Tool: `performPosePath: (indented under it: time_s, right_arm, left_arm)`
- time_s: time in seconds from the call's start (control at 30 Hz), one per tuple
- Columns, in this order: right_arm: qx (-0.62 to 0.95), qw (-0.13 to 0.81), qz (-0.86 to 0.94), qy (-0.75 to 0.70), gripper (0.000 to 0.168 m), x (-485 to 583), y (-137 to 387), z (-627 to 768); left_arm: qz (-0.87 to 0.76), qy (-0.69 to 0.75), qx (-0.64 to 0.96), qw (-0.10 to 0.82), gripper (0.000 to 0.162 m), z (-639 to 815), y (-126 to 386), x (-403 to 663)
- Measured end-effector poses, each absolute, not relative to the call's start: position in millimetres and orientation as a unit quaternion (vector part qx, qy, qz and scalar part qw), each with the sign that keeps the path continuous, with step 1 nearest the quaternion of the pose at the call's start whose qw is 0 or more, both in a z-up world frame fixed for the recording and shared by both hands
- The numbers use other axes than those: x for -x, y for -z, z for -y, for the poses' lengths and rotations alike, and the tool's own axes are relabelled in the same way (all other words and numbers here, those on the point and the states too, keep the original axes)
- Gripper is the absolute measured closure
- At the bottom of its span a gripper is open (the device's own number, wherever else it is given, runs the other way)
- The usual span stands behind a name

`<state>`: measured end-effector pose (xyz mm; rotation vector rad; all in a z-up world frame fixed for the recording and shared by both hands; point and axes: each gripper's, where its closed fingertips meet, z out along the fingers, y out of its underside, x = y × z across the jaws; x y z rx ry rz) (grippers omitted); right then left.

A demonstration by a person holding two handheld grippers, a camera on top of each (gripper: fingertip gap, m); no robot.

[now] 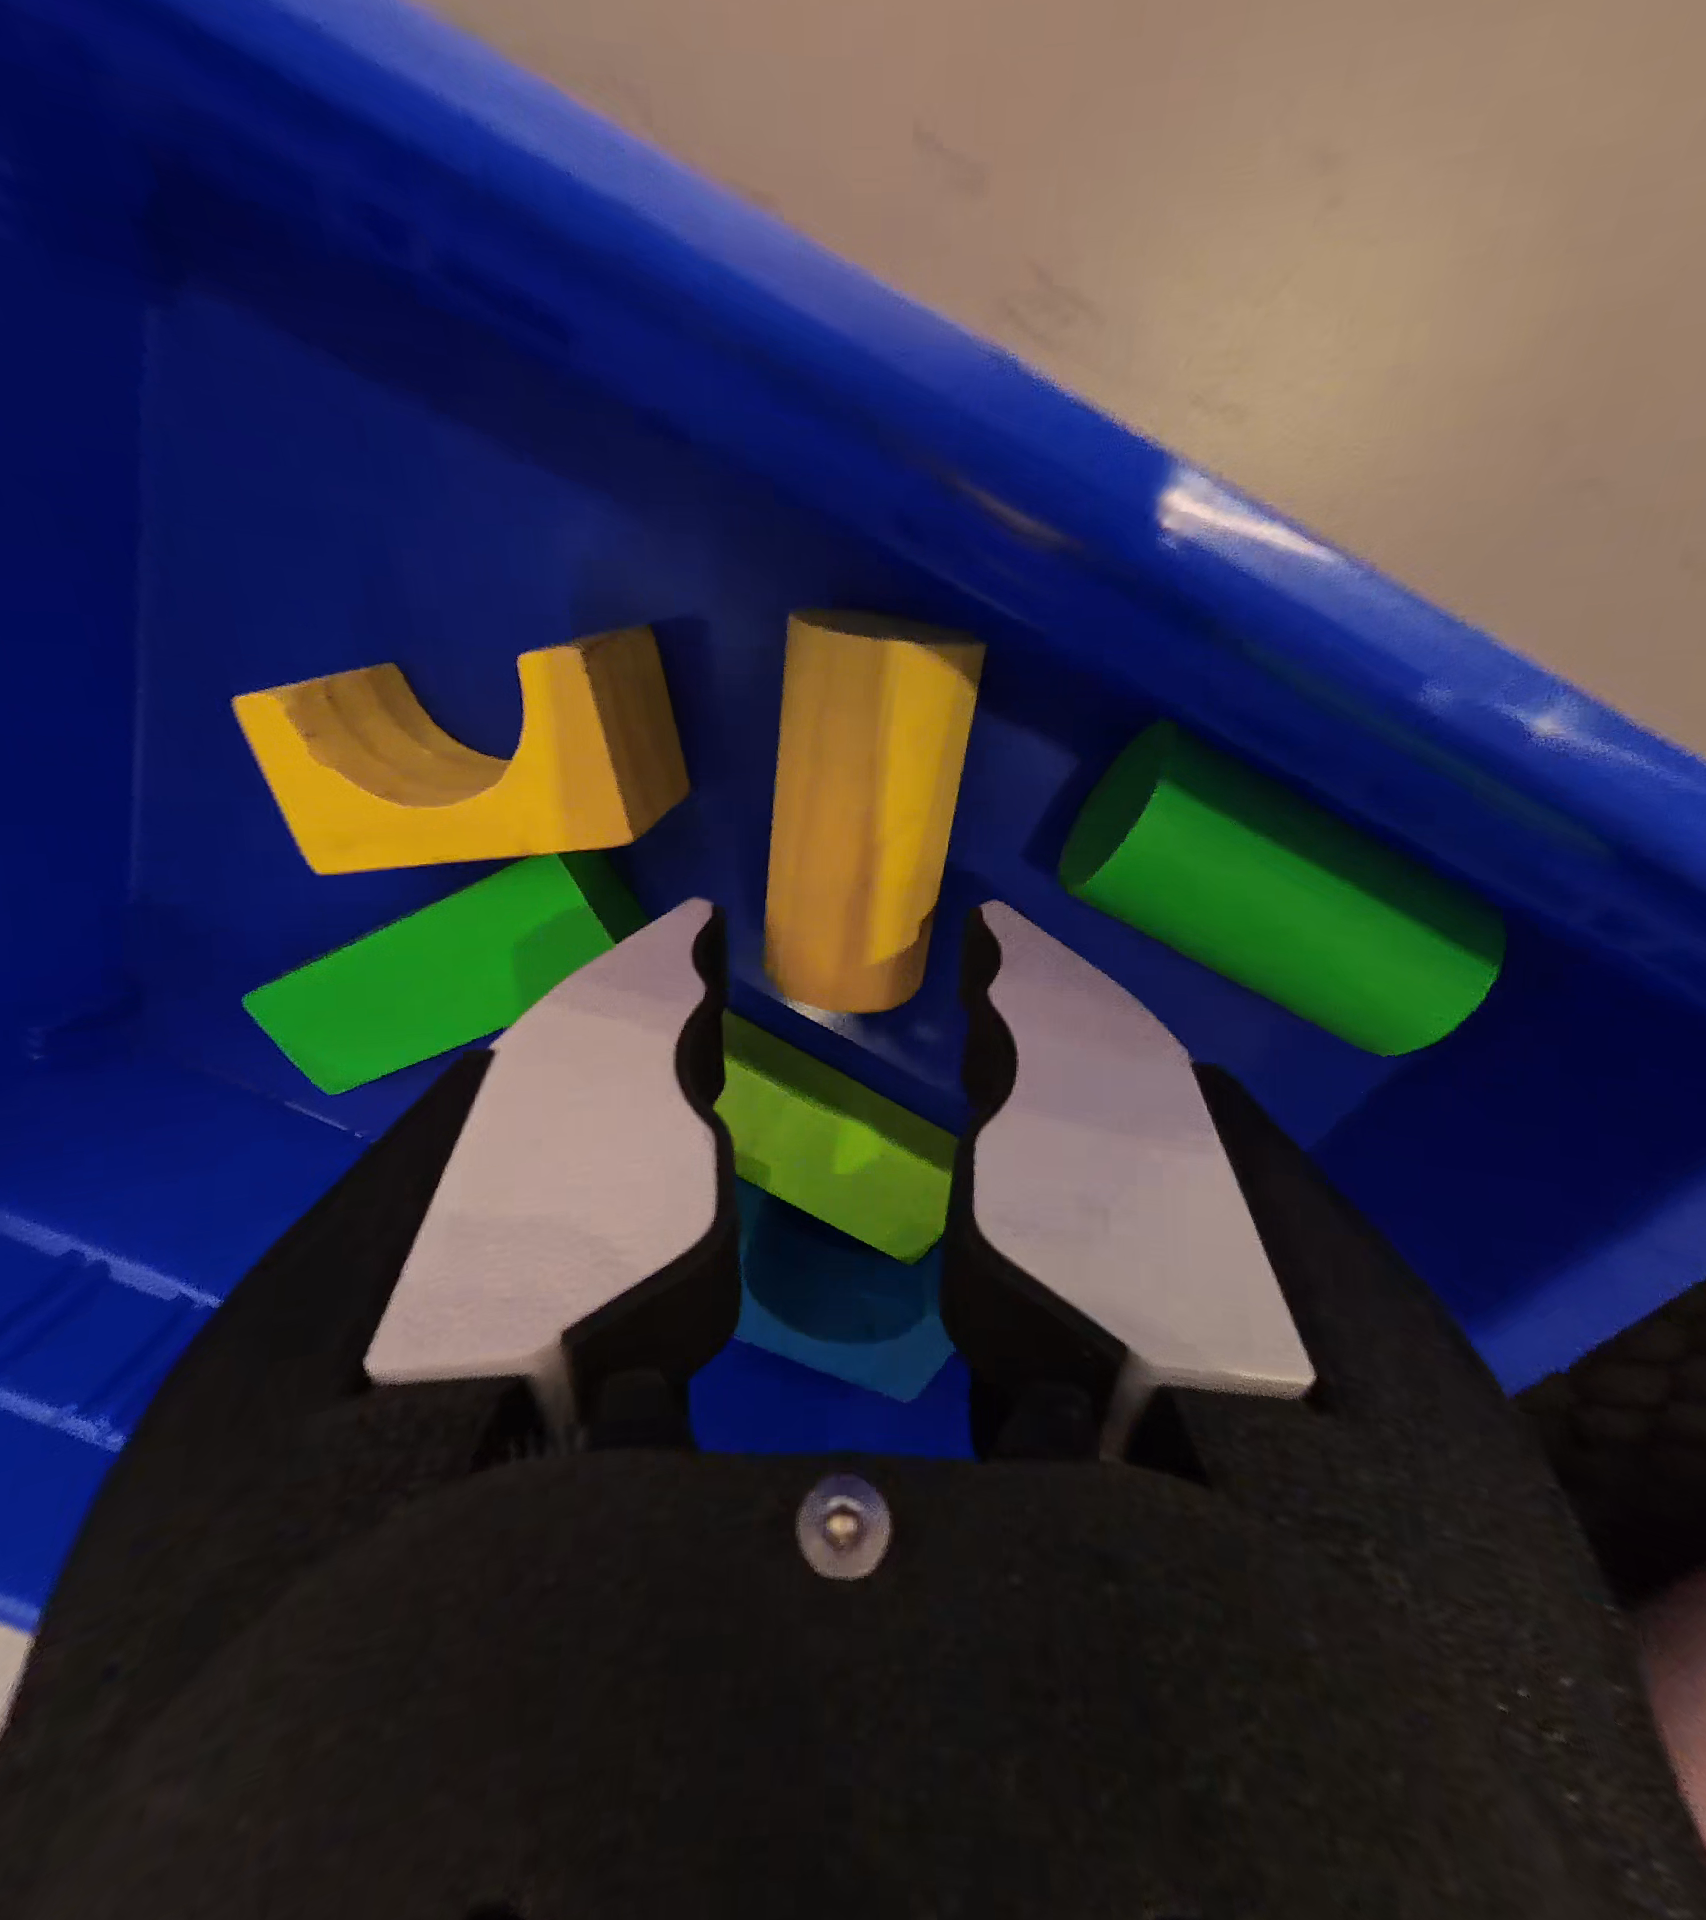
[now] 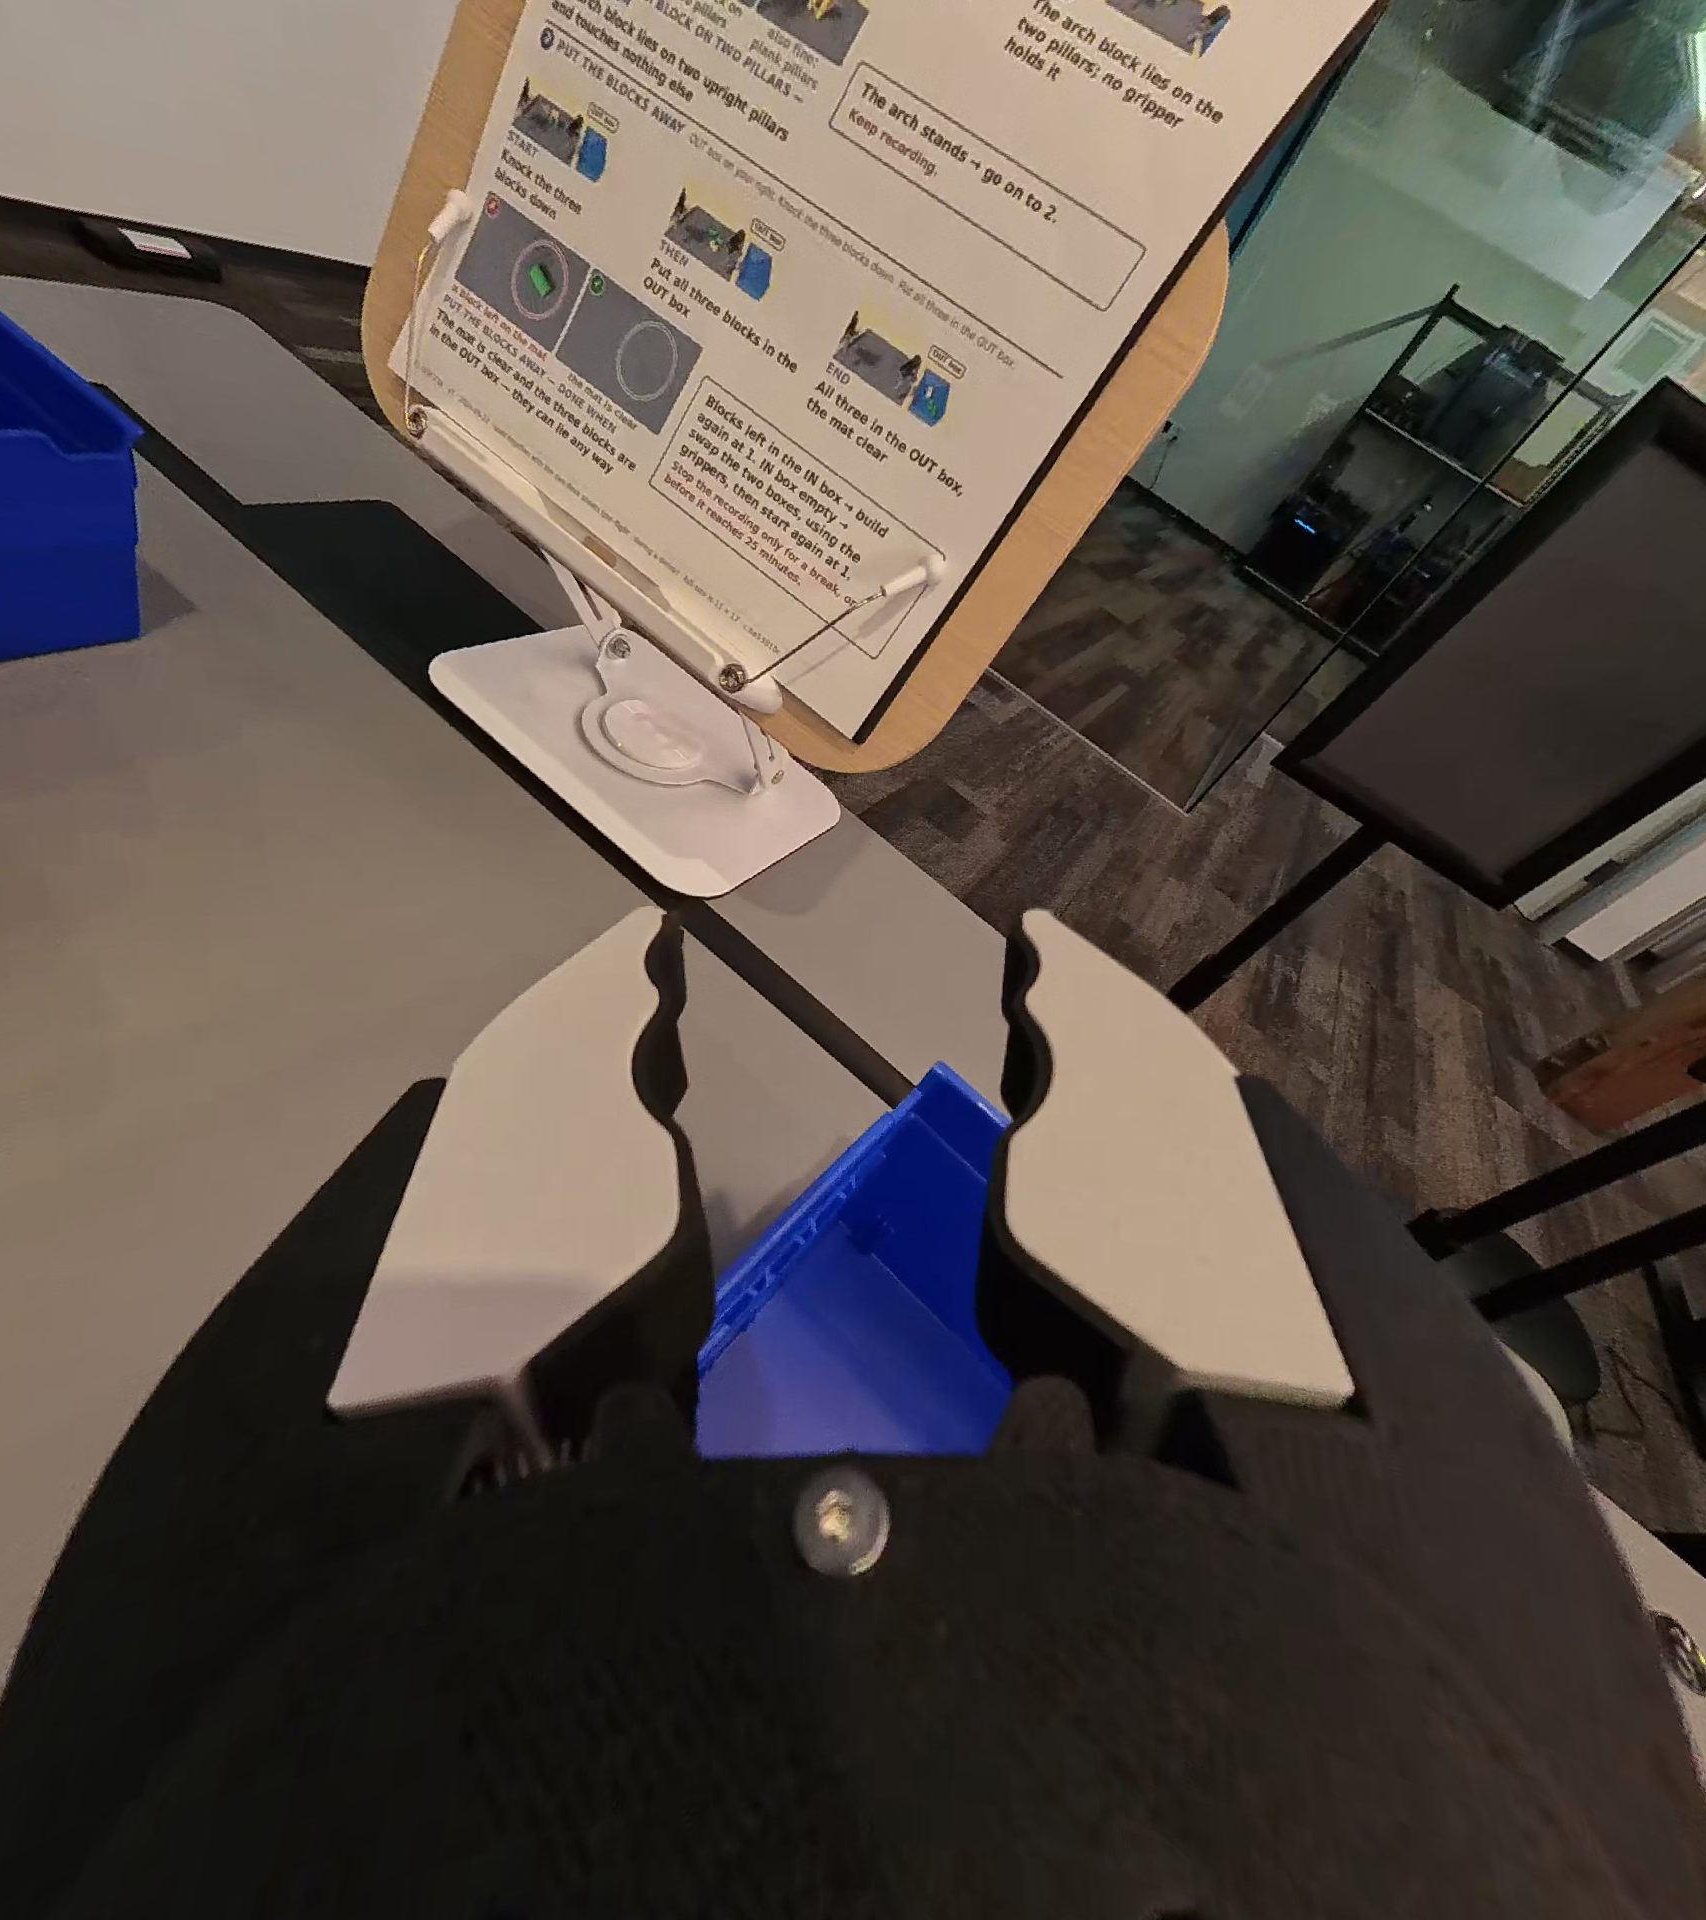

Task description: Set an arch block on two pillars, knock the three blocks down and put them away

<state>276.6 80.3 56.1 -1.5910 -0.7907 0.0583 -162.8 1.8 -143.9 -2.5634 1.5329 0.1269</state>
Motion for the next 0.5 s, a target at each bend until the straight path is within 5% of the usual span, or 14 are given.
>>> performPosePath:
  time_s: [0.5]
  right_arm:
    - [0.616,0.706,0.314,-0.158,0.11,-255.1,-94.6,-55.5]
  left_arm:
    - [-0.496,-0.003,0.866,0.068,0.129,2.9,140.2,162.0]
